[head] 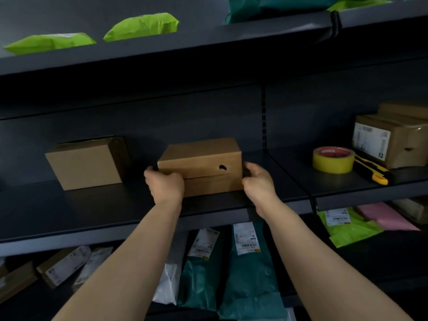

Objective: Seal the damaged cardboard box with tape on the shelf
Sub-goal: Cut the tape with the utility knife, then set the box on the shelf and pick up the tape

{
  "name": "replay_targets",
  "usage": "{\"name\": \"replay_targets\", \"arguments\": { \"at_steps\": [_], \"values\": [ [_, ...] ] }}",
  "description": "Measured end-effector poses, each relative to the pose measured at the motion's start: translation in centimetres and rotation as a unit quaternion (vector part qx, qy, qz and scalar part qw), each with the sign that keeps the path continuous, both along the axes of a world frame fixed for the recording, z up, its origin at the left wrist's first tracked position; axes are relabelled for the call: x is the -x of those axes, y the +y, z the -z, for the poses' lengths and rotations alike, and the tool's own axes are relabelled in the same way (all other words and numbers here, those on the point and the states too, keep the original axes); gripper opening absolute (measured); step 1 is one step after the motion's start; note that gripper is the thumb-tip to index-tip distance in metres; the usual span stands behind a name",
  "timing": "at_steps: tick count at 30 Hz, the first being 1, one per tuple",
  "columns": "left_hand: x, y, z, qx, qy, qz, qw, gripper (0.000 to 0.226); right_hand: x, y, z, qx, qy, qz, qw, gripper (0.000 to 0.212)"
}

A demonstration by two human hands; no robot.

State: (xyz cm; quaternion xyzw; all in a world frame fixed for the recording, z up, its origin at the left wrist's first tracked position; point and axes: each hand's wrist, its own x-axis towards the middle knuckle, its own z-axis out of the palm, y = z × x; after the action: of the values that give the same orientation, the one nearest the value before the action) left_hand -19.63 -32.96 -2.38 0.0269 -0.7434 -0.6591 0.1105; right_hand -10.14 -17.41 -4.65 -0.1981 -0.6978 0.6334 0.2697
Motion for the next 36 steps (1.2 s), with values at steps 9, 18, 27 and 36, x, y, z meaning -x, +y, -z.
{"name": "replay_targets", "arguments": {
  "at_steps": [9, 18, 27, 36],
  "values": [
    [-4.5, 4.6, -0.9, 0.248, 0.423, 0.055, 0.870, 0.036, -1.9, 4.5, 0.3, -0.127, 0.023, 0.089, 0.988, 0.042],
    [-8.5, 13.9, 1.4, 0.238, 0.241, 0.350, 0.874, 0.037, -6.6, 12.2, 1.0, -0.401, -0.146, 0.317, 0.847, 0.055],
    [-7.4, 15.3, 2.8, 0.204, 0.125, 0.347, 0.907, 0.037, -6.9, 16.8, -0.7, -0.426, -0.377, 0.223, 0.791, 0.064],
    [-7.1, 15.9, 3.1, 0.199, 0.126, 0.339, 0.911, 0.022, -6.3, 16.0, -0.3, -0.428, -0.308, 0.201, 0.826, 0.053]
  ]
}}
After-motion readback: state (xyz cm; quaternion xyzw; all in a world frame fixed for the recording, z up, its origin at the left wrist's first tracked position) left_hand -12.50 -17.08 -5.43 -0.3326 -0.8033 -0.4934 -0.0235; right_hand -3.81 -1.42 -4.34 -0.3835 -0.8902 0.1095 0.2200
